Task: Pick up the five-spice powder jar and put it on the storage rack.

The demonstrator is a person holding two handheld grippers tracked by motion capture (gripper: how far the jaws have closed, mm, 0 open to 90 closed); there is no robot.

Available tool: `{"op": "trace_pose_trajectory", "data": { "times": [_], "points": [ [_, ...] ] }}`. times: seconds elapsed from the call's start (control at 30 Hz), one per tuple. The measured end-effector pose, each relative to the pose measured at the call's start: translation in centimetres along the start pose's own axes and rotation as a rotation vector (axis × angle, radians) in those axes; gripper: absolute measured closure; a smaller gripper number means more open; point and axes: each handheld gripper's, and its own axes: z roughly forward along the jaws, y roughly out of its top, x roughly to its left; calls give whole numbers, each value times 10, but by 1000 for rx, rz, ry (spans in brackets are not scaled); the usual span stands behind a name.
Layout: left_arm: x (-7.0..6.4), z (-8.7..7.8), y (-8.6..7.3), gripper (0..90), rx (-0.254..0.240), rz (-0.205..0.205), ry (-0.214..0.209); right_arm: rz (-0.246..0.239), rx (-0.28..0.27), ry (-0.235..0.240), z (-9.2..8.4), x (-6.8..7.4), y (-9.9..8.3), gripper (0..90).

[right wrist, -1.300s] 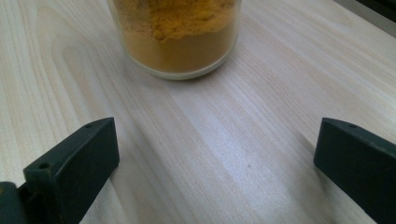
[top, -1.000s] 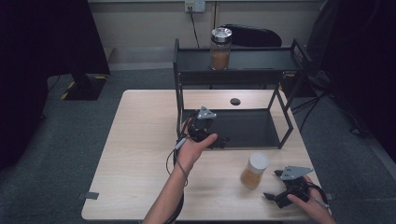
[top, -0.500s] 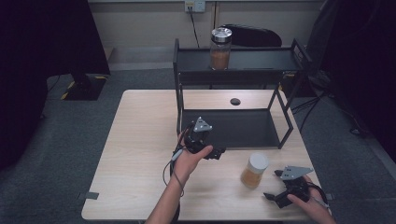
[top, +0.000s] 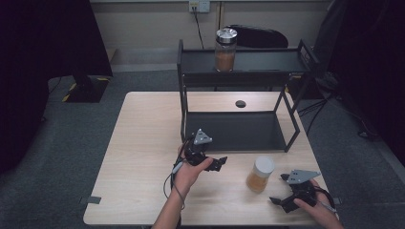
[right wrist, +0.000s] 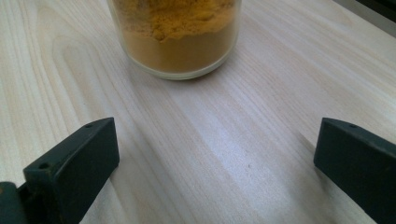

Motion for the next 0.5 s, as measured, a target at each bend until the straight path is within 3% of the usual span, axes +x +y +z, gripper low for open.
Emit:
{"op": "trace_pose_trajectory", "data": {
  "times": [0.5],
  "points": [
    [4,-4,-32,24,29,-27,52,0,0,0,0,0,0,0]
  ]
}}
